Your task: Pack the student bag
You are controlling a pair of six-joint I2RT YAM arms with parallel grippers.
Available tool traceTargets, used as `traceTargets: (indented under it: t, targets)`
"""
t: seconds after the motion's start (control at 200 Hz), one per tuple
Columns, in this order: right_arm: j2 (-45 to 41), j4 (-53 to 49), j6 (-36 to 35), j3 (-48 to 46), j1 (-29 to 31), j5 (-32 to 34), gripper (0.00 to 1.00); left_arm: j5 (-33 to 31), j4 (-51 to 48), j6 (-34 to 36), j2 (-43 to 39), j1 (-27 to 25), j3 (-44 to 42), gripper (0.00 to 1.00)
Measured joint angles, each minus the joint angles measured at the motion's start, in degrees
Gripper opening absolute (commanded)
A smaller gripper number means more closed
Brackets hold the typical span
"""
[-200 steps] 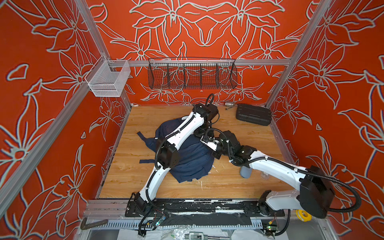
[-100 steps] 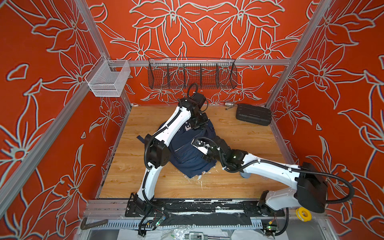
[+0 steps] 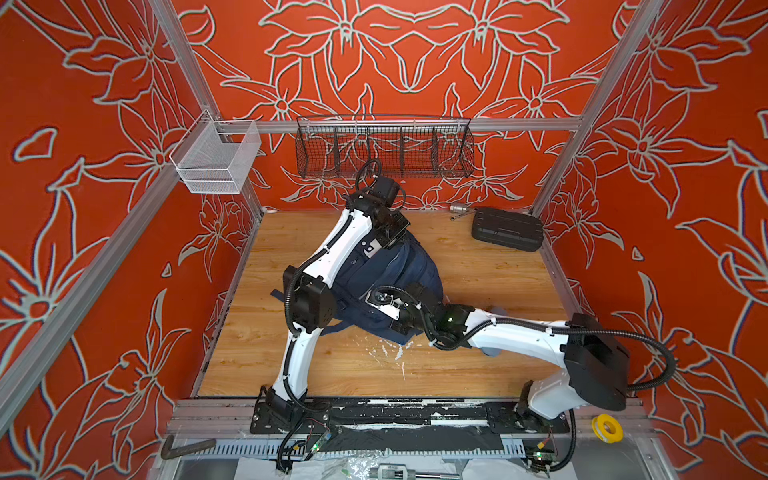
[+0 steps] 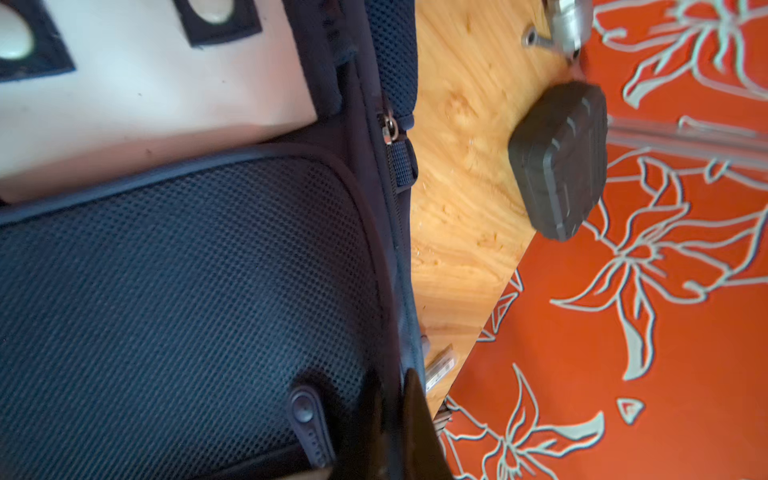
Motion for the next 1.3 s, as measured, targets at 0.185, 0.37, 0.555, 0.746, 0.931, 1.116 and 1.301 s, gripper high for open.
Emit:
traceTargets:
  t: [0.185, 0.37, 0.555, 0.746, 0.931, 1.116, 1.301]
  targets:
    - [-3.80, 3.76, -1.22, -4.26, -0.79, -0.44, 0.00, -0.70, -2.69, 1.25, 0.00, 3.72, 1.81, 0.00]
    - [-10.05, 1.36, -3.91, -7.41, -5.05, -8.07, 0.00, -0.87, -3.30, 8.28, 0.15, 4.59, 2.80, 0.47]
    - [-10.40, -2.19, -6.08, -7.41, -7.02, -13.55, 0.00, -2.95, -8.48, 21.79, 0.00, 3.91, 6.58, 0.53]
    - [-10.36, -3.96, -6.73, -6.86, -7.58, -14.60, 0.00, -8.83, -16.70, 35.54, -1.64, -3.32, 2.45, 0.55]
    - [-10.34, -5.20, -6.93, -6.54, -7.58, -14.67, 0.00, -13.16, -21.94, 43.41, -3.21, -10.64, -3.39, 0.56]
    - [-10.19, -6.27, -7.19, -5.99, -7.58, -14.62, 0.00, -17.11, -24.61, 47.74, -3.63, -13.09, -8.09, 0.52]
    - [-10.16, -6.45, -7.26, -5.57, -7.58, -14.58, 0.00, -20.41, -26.47, 49.33, -3.39, -14.45, -8.50, 0.15]
